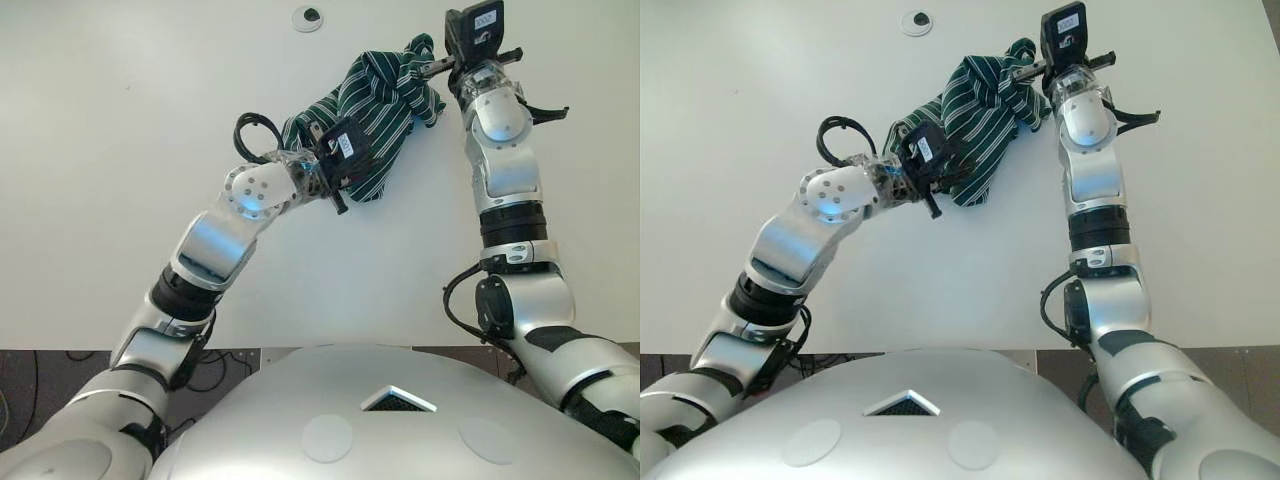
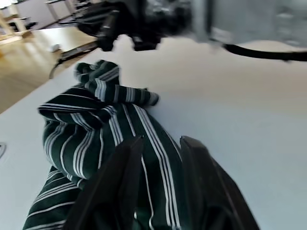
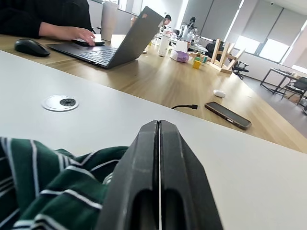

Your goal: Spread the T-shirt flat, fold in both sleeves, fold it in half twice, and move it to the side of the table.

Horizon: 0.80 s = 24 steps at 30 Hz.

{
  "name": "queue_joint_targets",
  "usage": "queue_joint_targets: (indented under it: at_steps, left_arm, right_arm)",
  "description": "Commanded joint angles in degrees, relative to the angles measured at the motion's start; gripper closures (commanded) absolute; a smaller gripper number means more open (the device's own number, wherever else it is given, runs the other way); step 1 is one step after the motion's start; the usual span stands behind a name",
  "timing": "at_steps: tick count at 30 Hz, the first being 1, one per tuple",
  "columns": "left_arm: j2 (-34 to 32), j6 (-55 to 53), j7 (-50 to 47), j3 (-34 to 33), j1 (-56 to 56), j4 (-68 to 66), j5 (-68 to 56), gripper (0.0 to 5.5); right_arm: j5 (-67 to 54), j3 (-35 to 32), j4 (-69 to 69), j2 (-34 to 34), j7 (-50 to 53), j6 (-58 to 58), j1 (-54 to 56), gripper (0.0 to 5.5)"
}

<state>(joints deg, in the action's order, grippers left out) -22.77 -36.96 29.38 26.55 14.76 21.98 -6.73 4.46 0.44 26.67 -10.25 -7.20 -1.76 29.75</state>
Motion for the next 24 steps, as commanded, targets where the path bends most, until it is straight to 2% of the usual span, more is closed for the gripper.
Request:
queue_joint_targets:
  at_steps: [1, 4, 13, 19, 24]
  left_arm:
    - [-1.23, -0.18, -1.55, -3.88, 1.39, -4.67, 2.33, 4.15]
    - [-1.68, -0.43, -2.29, -5.78, 0.73, -8.25, 3.55, 4.15]
    - [2.58, 1.41, -7.57, -11.33, 1.48, -20.39, 5.08, 4.15]
    - [2.08, 2.52, -6.96, -12.2, 0.93, -20.93, 6.03, 4.15]
    - [4.16, 4.87, -7.04, -13.23, 2.9, -23.33, 5.43, 4.15]
  right_arm:
    - [0.28, -0.22, 0.33, -1.33, -0.27, 0.17, 1.13, 5.5]
    - [0.36, -0.26, 0.22, -1.48, -0.51, 0.37, 0.71, 5.5]
    - [0.66, -0.03, -0.02, -0.88, -0.33, 0.33, 0.01, 5.5]
    - [0.62, -0.28, 0.09, -1.03, -0.23, 0.37, -0.18, 5.5]
    - [0.67, -0.13, 0.1, -0.64, 0.01, 0.26, -0.3, 5.5]
